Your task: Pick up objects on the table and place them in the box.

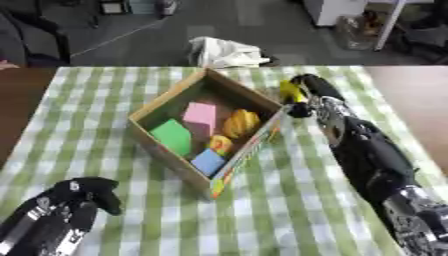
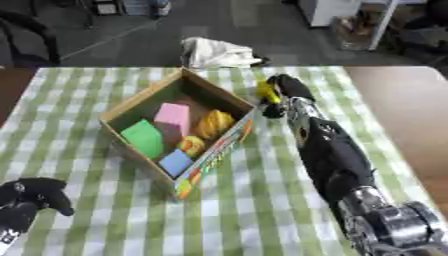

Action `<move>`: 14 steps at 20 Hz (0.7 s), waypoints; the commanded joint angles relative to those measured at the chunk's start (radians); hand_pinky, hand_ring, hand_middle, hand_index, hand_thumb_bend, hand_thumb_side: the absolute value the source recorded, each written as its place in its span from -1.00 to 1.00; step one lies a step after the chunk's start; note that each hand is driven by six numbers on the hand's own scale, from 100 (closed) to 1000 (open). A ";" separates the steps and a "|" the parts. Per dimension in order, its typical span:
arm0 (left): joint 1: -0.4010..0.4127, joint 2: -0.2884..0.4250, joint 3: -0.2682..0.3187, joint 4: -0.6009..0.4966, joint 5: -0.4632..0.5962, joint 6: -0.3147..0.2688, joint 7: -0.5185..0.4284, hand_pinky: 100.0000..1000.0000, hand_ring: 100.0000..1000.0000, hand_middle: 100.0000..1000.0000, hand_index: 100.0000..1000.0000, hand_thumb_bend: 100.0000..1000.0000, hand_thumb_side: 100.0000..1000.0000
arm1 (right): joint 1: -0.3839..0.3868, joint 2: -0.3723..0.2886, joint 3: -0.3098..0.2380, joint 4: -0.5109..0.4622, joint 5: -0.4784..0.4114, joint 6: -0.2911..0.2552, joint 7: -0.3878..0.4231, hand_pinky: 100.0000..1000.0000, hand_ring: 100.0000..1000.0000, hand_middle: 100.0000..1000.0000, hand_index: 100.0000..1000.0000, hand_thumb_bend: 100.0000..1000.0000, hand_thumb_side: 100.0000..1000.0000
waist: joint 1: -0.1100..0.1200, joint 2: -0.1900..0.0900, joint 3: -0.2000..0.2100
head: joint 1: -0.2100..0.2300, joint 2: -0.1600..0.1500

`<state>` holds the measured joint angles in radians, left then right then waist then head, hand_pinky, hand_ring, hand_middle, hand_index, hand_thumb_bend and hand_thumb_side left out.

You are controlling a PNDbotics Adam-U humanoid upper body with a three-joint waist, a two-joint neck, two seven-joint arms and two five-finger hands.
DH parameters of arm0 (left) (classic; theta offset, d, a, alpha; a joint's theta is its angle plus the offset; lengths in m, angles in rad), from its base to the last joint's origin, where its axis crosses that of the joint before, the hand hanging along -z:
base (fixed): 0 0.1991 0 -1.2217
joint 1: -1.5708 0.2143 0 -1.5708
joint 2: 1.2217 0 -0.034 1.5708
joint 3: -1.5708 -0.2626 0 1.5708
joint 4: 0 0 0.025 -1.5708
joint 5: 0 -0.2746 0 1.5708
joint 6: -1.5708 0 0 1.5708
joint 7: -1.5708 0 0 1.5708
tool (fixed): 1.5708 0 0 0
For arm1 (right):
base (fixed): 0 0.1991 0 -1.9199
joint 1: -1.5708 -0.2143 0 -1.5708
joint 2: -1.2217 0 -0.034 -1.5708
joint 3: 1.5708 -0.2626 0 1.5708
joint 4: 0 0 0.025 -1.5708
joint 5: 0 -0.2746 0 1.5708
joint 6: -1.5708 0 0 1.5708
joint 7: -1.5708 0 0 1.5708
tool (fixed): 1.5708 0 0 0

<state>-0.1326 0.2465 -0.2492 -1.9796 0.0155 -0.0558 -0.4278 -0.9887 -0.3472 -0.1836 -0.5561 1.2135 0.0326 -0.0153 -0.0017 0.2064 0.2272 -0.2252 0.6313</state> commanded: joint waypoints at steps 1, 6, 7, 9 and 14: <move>-0.009 0.014 0.003 -0.020 -0.002 -0.003 0.001 0.22 0.08 0.04 0.52 -1.00 0.20 | -0.013 -0.017 -0.017 -0.052 0.025 0.023 -0.037 0.32 -0.05 -0.40 0.05 -1.00 -0.78 | 0.003 -0.013 -0.002 | -0.001 -0.014; -0.006 0.014 0.005 -0.020 0.000 0.002 0.003 0.22 0.08 0.04 0.52 -1.00 0.21 | -0.019 -0.017 -0.045 -0.165 -0.009 0.013 -0.113 0.21 -0.18 -0.64 -0.17 -1.00 -0.72 | -0.001 -0.018 -0.007 | 0.003 -0.008; -0.005 0.014 0.005 -0.020 0.000 0.004 0.003 0.22 0.08 0.04 0.52 -1.00 0.21 | -0.019 -0.016 -0.046 -0.180 -0.024 0.003 -0.130 0.20 -0.18 -0.65 -0.17 -1.00 -0.70 | -0.002 -0.020 -0.007 | 0.004 -0.007; -0.004 0.015 0.007 -0.020 0.000 0.007 0.005 0.22 0.08 0.04 0.52 -1.00 0.22 | -0.020 -0.015 -0.046 -0.195 -0.055 -0.021 -0.161 0.18 -0.20 -0.66 -0.18 -1.00 -0.63 | -0.005 -0.022 -0.008 | 0.004 -0.006; 0.000 0.018 0.009 -0.020 0.000 0.012 0.008 0.22 0.08 0.04 0.52 -1.00 0.22 | -0.033 -0.007 -0.004 -0.252 -0.131 -0.092 -0.168 0.20 -0.20 -0.64 -0.15 -1.00 -0.54 | -0.011 -0.030 -0.010 | 0.008 -0.003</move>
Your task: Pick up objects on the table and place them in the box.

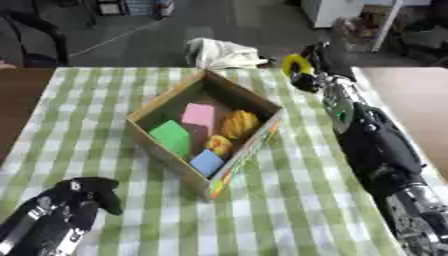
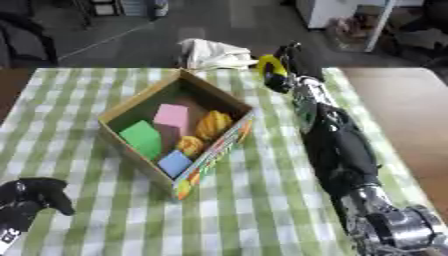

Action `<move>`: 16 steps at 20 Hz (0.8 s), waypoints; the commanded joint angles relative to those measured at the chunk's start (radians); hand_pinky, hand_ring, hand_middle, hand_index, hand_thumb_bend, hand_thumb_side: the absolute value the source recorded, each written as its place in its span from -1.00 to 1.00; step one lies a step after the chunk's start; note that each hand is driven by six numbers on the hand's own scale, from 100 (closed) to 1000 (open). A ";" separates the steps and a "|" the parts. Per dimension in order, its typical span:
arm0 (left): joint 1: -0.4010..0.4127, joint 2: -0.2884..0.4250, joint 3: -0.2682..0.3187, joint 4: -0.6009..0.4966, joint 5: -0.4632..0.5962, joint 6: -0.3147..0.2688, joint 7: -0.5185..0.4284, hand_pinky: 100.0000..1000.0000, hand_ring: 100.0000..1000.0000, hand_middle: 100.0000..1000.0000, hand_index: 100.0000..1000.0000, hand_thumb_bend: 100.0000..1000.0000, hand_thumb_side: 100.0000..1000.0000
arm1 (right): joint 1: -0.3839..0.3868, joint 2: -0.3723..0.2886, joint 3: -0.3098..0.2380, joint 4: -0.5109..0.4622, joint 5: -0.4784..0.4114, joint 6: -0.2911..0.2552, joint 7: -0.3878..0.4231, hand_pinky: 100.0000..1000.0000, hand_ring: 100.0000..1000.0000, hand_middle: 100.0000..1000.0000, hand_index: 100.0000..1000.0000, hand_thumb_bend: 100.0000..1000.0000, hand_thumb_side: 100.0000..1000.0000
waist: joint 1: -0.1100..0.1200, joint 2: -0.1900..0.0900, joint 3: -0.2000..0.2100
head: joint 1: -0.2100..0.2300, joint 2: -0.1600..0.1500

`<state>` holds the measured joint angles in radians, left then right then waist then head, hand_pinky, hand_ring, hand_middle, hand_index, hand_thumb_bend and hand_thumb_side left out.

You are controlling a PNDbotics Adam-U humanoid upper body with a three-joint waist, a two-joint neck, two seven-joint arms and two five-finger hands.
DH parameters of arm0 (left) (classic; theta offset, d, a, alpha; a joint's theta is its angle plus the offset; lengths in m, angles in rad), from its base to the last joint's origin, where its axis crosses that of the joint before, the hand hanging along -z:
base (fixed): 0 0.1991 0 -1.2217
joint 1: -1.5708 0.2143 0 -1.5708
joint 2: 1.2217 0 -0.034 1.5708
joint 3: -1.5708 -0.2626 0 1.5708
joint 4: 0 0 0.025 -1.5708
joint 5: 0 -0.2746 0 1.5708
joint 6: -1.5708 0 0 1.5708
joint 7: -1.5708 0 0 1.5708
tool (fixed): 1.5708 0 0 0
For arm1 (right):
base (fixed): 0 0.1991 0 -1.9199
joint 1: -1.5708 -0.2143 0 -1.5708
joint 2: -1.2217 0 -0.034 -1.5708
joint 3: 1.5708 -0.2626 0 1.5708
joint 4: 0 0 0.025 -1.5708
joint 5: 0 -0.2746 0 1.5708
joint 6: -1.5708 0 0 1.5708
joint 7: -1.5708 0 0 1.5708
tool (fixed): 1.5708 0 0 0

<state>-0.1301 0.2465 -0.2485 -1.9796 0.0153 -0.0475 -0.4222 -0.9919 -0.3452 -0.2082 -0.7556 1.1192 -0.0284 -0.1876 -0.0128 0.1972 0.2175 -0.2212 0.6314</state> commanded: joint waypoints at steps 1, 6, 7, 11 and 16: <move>-0.002 0.018 0.008 -0.020 0.001 0.005 0.002 0.22 0.08 0.04 0.52 -1.00 0.22 | -0.030 -0.006 0.039 -0.073 -0.052 -0.047 0.017 0.21 -0.19 -0.63 -0.14 -1.00 -0.56 | -0.001 -0.022 -0.001 | 0.004 -0.001; -0.001 0.019 0.005 -0.020 0.004 0.007 -0.001 0.22 0.08 0.04 0.52 -1.00 0.22 | -0.022 0.020 0.162 -0.117 -0.131 -0.126 0.094 0.28 -0.11 -0.50 0.00 -1.00 -0.71 | -0.003 -0.027 0.002 | 0.000 0.003; -0.001 0.019 0.005 -0.020 0.005 0.007 -0.002 0.22 0.08 0.03 0.52 -1.00 0.22 | -0.020 0.023 0.188 -0.115 -0.147 -0.141 0.109 0.29 -0.11 -0.50 0.00 -1.00 -0.72 | -0.003 -0.028 0.002 | -0.001 0.003; 0.001 0.020 0.005 -0.020 0.007 0.008 -0.004 0.22 0.08 0.03 0.52 -1.00 0.21 | 0.000 0.036 0.291 -0.095 -0.164 -0.205 0.173 0.39 0.08 -0.23 0.26 -1.00 -0.78 | -0.003 -0.033 0.004 | -0.004 0.004; 0.004 0.021 0.007 -0.020 0.010 0.008 -0.002 0.22 0.08 0.03 0.52 -1.00 0.21 | 0.014 0.024 0.365 -0.072 -0.096 -0.282 0.250 0.48 0.31 0.17 0.67 -1.00 -0.76 | -0.003 -0.038 -0.002 | 0.001 0.008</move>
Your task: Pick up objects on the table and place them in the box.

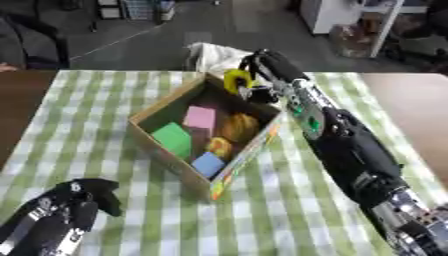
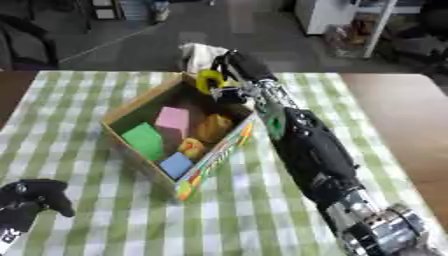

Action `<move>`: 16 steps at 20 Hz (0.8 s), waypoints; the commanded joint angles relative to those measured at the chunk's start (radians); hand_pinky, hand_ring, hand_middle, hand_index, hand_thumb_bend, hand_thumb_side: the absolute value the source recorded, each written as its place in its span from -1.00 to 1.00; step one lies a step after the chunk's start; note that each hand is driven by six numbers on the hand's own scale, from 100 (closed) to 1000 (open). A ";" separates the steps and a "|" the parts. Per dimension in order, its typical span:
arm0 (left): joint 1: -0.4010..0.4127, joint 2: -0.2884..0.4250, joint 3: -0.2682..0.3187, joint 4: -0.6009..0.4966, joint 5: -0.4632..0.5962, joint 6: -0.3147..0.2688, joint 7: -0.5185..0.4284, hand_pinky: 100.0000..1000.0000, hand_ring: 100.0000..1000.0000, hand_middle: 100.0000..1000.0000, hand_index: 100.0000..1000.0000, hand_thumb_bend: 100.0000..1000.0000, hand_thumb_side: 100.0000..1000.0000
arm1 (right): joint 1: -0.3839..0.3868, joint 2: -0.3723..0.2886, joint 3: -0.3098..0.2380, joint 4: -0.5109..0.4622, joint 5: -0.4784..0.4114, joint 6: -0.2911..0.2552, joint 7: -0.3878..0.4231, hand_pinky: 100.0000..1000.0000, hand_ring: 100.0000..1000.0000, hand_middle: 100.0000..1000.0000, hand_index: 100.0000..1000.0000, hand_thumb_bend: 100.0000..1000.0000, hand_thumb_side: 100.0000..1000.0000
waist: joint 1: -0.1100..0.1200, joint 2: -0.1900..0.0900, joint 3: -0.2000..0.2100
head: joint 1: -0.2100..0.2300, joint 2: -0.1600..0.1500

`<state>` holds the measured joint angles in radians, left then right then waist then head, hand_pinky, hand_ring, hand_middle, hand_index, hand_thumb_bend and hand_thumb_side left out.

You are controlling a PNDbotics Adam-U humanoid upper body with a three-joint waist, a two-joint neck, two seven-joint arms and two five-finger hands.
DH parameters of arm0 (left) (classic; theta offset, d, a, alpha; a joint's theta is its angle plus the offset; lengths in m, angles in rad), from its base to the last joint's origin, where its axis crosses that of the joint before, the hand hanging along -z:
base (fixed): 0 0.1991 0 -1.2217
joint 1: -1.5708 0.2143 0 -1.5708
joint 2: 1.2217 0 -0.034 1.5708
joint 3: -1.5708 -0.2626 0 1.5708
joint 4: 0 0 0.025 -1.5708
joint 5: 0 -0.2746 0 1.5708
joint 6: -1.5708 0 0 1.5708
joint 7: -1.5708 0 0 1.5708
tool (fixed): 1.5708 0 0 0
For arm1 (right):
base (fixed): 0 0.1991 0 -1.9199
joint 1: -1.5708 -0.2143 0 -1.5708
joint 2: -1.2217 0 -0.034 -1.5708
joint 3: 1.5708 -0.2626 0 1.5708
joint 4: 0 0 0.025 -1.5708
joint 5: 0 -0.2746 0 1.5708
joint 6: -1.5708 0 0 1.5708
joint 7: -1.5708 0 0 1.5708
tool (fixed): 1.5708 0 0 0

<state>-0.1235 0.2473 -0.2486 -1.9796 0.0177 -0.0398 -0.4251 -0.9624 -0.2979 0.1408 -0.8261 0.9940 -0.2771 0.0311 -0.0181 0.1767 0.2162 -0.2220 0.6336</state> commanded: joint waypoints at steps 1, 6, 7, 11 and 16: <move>-0.002 0.020 0.007 -0.020 0.007 0.001 0.001 0.22 0.08 0.03 0.52 -1.00 0.21 | -0.016 -0.024 0.008 0.001 0.041 -0.049 0.047 0.48 0.31 0.17 0.67 -1.00 -0.76 | 0.003 -0.018 -0.002 | 0.002 0.006; 0.004 0.021 0.009 -0.020 0.007 0.005 0.002 0.22 0.08 0.03 0.52 -1.00 0.22 | 0.008 -0.045 -0.062 -0.019 0.057 -0.130 0.128 0.61 0.56 0.71 0.90 -1.00 -0.33 | 0.001 -0.026 -0.016 | 0.007 0.012; 0.006 0.021 0.009 -0.020 0.008 0.006 0.002 0.22 0.08 0.03 0.52 -1.00 0.22 | 0.020 -0.052 -0.080 -0.038 0.049 -0.146 0.144 0.61 0.55 0.70 0.90 -1.00 -0.47 | 0.001 -0.028 -0.021 | 0.009 0.015; 0.012 0.023 0.010 -0.020 0.007 0.010 0.001 0.22 0.08 0.03 0.52 -1.00 0.23 | 0.067 -0.066 -0.156 -0.130 -0.006 -0.206 0.160 0.56 0.45 0.58 0.87 -1.00 -0.71 | -0.004 -0.034 -0.037 | 0.022 0.023; 0.015 0.024 0.017 -0.020 0.006 0.010 0.002 0.23 0.09 0.04 0.53 -1.00 0.23 | 0.171 -0.039 -0.239 -0.247 -0.078 -0.279 0.095 0.48 0.30 0.43 0.84 -1.00 -0.22 | -0.010 -0.036 -0.062 | 0.054 0.023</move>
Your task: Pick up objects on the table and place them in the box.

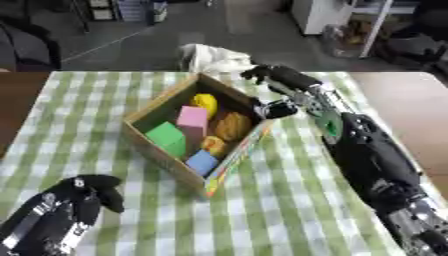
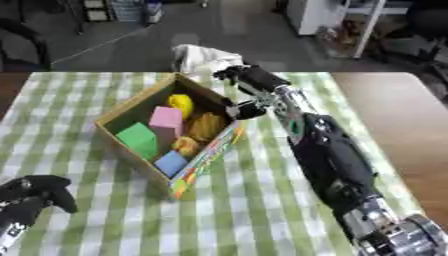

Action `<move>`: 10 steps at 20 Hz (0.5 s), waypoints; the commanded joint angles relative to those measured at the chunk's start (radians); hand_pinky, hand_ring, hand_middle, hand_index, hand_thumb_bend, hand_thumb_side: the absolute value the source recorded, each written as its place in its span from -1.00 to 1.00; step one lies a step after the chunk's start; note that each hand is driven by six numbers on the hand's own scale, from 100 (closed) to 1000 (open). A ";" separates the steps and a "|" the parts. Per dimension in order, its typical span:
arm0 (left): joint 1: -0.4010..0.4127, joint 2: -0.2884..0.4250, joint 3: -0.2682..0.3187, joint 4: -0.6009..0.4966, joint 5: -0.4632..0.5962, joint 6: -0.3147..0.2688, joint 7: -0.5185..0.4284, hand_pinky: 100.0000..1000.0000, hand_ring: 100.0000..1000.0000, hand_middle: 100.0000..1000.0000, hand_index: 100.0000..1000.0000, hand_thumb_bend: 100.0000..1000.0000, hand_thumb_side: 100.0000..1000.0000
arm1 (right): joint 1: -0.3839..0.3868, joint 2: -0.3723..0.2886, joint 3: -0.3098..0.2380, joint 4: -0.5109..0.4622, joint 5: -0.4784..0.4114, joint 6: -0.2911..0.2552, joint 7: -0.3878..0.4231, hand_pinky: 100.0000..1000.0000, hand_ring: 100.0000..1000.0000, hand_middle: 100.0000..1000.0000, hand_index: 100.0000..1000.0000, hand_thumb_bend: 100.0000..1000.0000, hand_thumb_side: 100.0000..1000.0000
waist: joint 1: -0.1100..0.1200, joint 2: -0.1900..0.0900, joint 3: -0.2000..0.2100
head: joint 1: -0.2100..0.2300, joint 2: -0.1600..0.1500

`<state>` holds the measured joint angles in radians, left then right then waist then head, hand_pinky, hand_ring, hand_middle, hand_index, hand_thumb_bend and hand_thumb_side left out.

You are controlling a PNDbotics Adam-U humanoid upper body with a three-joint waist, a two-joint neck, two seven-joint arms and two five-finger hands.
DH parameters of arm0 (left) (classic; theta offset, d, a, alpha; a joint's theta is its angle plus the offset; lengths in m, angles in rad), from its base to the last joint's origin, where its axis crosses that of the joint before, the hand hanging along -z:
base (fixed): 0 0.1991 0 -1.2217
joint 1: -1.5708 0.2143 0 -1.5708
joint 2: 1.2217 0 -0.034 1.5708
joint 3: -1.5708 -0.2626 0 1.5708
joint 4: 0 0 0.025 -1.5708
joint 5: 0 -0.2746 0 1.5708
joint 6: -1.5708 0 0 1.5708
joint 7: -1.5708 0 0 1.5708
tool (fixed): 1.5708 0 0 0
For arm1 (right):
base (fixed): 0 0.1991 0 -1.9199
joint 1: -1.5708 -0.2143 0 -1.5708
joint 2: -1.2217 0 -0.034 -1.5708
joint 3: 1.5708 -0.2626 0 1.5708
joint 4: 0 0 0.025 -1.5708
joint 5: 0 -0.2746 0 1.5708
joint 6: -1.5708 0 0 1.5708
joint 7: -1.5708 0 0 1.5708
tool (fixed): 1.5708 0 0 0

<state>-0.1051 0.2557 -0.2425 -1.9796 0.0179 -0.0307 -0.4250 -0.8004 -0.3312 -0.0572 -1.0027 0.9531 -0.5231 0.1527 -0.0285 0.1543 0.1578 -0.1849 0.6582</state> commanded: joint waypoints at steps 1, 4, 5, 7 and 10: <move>-0.004 0.016 0.012 -0.020 0.005 -0.001 0.002 0.23 0.09 0.04 0.53 -1.00 0.23 | 0.032 0.009 -0.056 -0.094 -0.051 -0.047 -0.041 0.47 0.29 0.42 0.84 -1.00 -0.18 | -0.002 -0.012 -0.012 | 0.028 -0.002; -0.010 0.017 0.018 -0.020 0.004 -0.005 0.003 0.23 0.10 0.05 0.53 -1.00 0.23 | 0.103 0.066 -0.101 -0.165 -0.095 -0.090 -0.085 0.42 0.21 0.32 0.82 -1.00 -0.18 | -0.007 -0.004 -0.036 | 0.053 -0.007; -0.013 0.016 0.019 -0.020 0.005 -0.006 0.003 0.23 0.10 0.06 0.54 -1.00 0.23 | 0.126 0.086 -0.112 -0.188 -0.109 -0.095 -0.099 0.40 0.18 0.28 0.81 -1.00 -0.18 | -0.008 -0.002 -0.043 | 0.060 -0.009; -0.017 0.016 0.020 -0.020 0.007 -0.010 0.001 0.23 0.11 0.06 0.54 -1.00 0.25 | 0.173 0.117 -0.115 -0.235 -0.138 -0.083 -0.128 0.38 0.14 0.22 0.80 -1.00 -0.15 | -0.009 0.003 -0.054 | 0.073 -0.012; -0.020 0.016 0.021 -0.020 0.009 -0.016 -0.002 0.23 0.12 0.07 0.54 -1.00 0.26 | 0.240 0.157 -0.092 -0.296 -0.179 -0.047 -0.169 0.36 0.11 0.18 0.79 -1.00 -0.07 | -0.007 0.007 -0.064 | 0.094 -0.012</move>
<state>-0.1156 0.2560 -0.2301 -1.9796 0.0192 -0.0406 -0.4259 -0.5493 -0.1780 -0.1525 -1.2510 0.7970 -0.5794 0.0028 -0.0378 0.1736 0.0937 -0.1005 0.6571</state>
